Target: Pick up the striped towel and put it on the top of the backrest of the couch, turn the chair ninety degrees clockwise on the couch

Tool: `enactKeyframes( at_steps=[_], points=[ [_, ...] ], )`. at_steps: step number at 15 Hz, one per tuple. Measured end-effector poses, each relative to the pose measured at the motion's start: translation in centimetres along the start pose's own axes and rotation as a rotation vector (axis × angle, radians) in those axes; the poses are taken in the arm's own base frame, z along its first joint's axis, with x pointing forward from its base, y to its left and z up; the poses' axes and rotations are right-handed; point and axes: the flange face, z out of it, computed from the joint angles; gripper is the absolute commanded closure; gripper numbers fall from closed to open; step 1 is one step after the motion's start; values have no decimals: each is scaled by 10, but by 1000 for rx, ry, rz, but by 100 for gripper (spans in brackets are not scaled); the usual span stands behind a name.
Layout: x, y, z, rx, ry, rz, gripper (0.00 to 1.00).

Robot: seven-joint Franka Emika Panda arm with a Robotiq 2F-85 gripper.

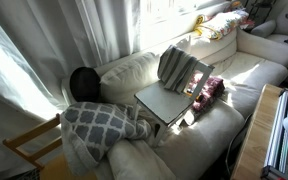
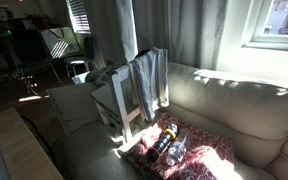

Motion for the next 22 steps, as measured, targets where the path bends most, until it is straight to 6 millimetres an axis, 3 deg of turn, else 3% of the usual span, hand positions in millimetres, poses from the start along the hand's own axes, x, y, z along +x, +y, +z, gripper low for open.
enactKeyframes(
  at_steps=[2,4,6,10,16,22],
  points=[
    [7,11,4,-34,15,63,0],
    [23,36,17,-91,65,115,0],
    [43,59,42,-132,104,141,0],
    [71,86,109,-151,119,156,0],
    [85,115,195,-175,100,137,0],
    [94,127,242,-140,81,139,0]
  ],
)
